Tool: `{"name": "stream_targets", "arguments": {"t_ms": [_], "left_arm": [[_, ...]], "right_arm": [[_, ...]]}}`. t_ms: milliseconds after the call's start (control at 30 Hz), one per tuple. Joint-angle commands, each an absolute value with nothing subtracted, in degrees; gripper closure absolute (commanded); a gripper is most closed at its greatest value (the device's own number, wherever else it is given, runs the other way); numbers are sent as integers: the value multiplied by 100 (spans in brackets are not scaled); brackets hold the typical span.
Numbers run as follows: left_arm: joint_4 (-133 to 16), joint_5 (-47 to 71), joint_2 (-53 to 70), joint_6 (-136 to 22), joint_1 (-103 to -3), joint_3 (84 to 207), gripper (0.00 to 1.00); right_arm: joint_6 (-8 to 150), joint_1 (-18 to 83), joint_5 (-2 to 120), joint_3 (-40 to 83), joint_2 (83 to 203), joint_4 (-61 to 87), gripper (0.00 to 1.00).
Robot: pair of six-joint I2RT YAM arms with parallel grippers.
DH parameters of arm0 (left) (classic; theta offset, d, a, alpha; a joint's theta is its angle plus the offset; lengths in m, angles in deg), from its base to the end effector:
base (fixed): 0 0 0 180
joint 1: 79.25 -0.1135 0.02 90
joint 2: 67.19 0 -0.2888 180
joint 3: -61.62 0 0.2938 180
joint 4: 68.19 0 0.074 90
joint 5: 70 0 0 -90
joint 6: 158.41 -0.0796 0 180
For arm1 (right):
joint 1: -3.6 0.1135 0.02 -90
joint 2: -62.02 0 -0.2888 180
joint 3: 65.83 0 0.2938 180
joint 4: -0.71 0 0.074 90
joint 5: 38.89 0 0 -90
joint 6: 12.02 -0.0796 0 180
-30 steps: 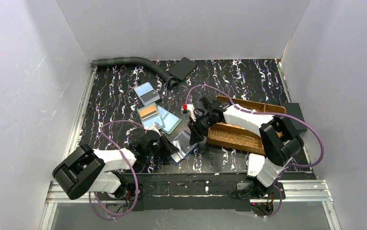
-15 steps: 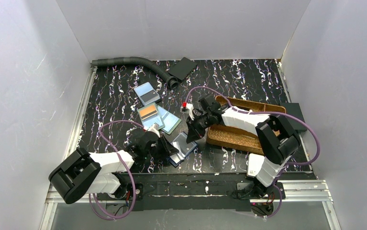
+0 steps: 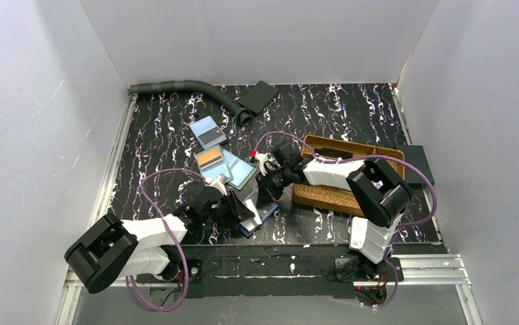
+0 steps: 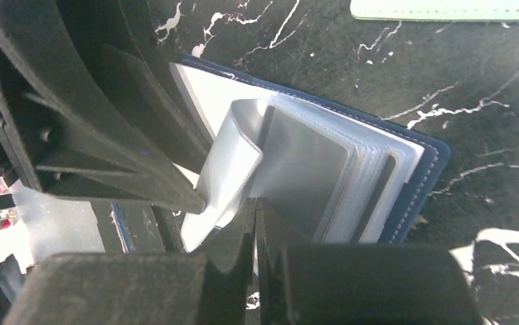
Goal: Take the credit cards out of the card holder
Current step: Remove the credit card from the card holder.
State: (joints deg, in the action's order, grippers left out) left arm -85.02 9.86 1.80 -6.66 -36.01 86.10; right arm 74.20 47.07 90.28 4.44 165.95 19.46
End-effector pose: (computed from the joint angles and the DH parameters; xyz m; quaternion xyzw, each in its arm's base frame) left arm 0.1805 -0.1889 0.1064 -0.0920 0.8486 -0.4549 0.2538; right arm 0.2679 0.3233 0.1234 -0.4044 0.8023 0.4124 0.1509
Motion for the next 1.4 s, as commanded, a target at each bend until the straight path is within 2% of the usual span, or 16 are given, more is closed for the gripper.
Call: {"name": "stream_targets", "arguments": {"t_ms": [0,300,533,667,700,900,1200,1367], "left_arm": [[-8665,681,19,-862,-3596,8508,68],[-8784,316,-77,-1007,-3599,8484,38],[-8779,245,-7,-1072,-3593,8584,27],[-8772,290,-6,-1141,-3597,8679,4],[-8765,333,-42,-1159,-3598,8683,2],[-8247,923,-819,-1238,-3593,8559,2],[-7259,1739,-2790,-911,-3607,8107,2],[-7224,1505,-3669,-875,-3614,7885,3]], "right_arm": [[7164,4759,9154,423,16818,1643,91],[6866,4841,9960,391,17012,1379,91],[6715,4975,10492,363,17078,1111,91],[6672,4974,10680,367,17096,1047,91],[6671,4974,10694,370,17095,1045,91],[6747,4974,10709,406,17091,1119,91],[6840,4974,10701,433,17119,1215,91],[6961,4975,10651,481,17066,1296,91]]}}
